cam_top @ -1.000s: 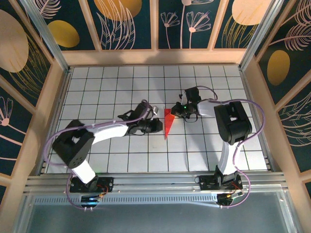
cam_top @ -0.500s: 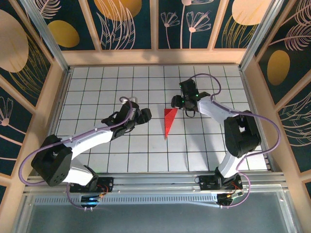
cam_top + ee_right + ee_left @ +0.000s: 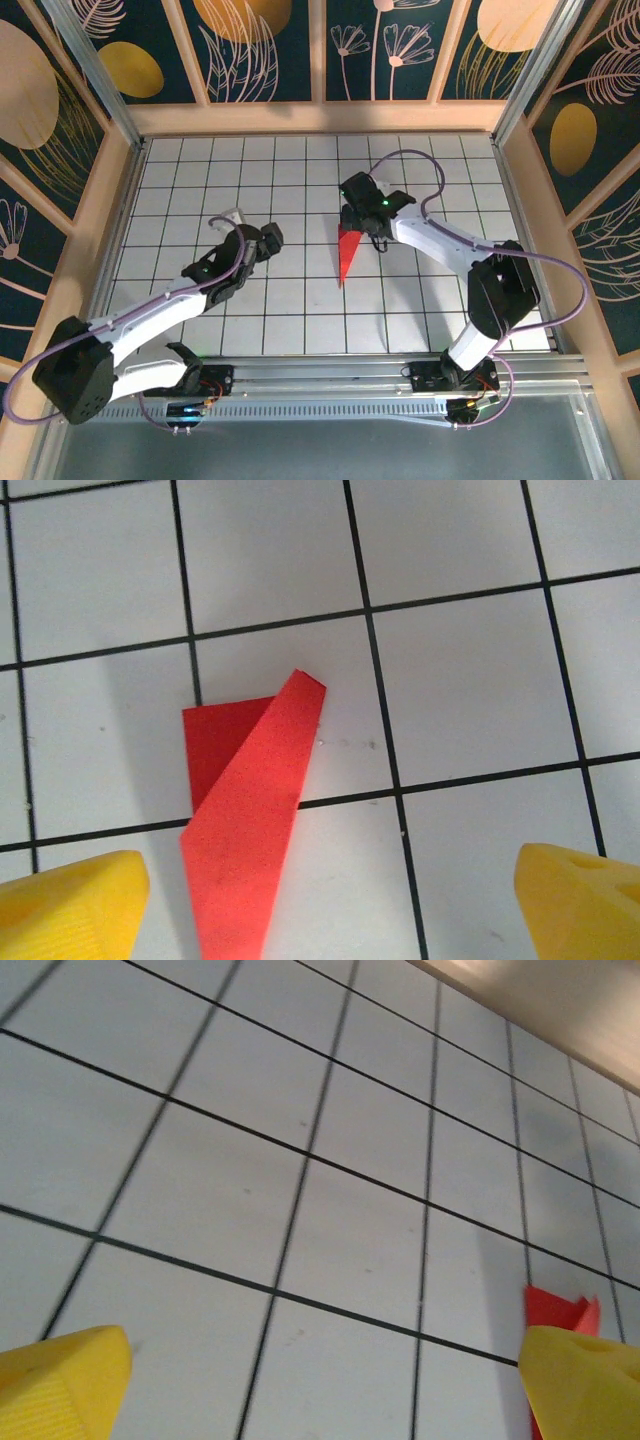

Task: Fold a paper plane with a square sheet of paper (fold left side to right side)
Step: Pick up the paper plane at the center of the table.

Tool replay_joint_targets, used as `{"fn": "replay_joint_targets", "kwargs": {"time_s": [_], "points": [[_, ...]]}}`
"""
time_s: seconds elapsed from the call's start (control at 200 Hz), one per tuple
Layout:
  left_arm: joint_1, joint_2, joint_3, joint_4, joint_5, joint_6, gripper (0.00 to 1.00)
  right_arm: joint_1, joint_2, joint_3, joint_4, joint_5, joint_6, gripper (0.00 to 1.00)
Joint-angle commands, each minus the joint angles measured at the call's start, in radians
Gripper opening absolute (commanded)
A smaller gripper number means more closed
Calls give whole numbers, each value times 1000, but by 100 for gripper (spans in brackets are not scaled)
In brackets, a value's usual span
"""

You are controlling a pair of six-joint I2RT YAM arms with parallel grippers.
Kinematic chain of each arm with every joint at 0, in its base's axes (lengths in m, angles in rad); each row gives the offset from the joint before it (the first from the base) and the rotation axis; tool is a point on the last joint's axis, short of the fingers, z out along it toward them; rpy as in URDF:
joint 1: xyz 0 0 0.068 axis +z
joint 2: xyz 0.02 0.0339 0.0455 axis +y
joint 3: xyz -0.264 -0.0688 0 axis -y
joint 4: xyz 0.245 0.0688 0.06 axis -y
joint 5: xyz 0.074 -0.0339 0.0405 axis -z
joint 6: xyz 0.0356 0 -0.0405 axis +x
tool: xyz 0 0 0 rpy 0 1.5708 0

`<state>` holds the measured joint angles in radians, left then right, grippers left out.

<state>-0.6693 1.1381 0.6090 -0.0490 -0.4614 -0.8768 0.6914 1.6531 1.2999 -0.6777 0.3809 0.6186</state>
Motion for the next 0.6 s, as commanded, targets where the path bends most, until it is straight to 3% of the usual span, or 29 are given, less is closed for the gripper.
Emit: {"fn": "replay_joint_targets", "kwargs": {"time_s": [0.0,0.19,0.475,0.596], "points": [[25,-41,-62,-18,-60,-20,99,48,75,106,-171,122,187,96],[59,-56,-112,14,0,26,99,133,225,275,-313,175,316,98],[69,-95,-148,-14,-27,42,99,208,553,666,-589,241,429,99],[69,-115,-161,-1,-9,39,99,214,618,697,-673,281,494,98]]}}
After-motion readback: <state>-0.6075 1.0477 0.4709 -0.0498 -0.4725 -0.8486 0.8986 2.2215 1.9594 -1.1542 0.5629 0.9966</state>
